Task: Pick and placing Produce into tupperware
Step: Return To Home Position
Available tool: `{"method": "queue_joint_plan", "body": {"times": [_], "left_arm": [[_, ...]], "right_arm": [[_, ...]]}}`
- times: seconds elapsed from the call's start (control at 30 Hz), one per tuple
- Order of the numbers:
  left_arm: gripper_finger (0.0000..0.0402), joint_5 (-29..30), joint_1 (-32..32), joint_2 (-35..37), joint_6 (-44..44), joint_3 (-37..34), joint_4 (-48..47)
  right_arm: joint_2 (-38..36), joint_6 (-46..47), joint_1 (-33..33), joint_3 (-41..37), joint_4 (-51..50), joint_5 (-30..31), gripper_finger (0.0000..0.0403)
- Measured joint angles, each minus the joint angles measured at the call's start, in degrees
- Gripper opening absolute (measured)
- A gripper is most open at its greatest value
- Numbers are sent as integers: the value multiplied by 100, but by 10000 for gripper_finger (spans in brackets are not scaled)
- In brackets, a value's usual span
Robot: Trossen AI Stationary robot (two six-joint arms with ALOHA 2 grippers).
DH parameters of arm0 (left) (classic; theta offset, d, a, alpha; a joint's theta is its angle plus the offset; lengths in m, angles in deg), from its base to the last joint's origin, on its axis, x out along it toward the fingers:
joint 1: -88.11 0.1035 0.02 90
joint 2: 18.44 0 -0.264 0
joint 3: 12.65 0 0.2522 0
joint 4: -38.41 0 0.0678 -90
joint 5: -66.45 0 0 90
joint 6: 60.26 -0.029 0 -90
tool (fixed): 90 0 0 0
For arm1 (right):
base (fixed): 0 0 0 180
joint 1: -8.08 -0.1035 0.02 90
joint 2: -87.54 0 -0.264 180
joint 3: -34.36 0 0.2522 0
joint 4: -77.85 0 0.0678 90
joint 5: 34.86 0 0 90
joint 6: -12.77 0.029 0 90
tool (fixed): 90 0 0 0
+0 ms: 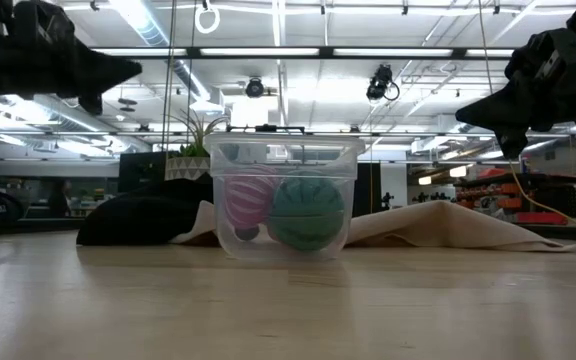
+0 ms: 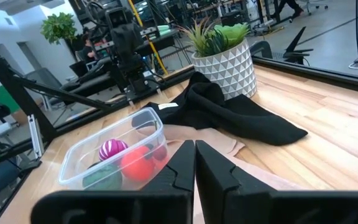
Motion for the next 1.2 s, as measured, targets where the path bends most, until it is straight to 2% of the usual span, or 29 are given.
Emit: {"method": "queue_joint_plan", "body": {"times": [0.23, 1.2], "left_arm": [[5, -84, 0, -3, -6, 2, -826], [29, -133, -2, -76, 266, -4, -662]], "right_arm": [[0, 0, 0, 0, -1, 0, 15], [1, -2, 0, 2, -2, 0, 18]]}}
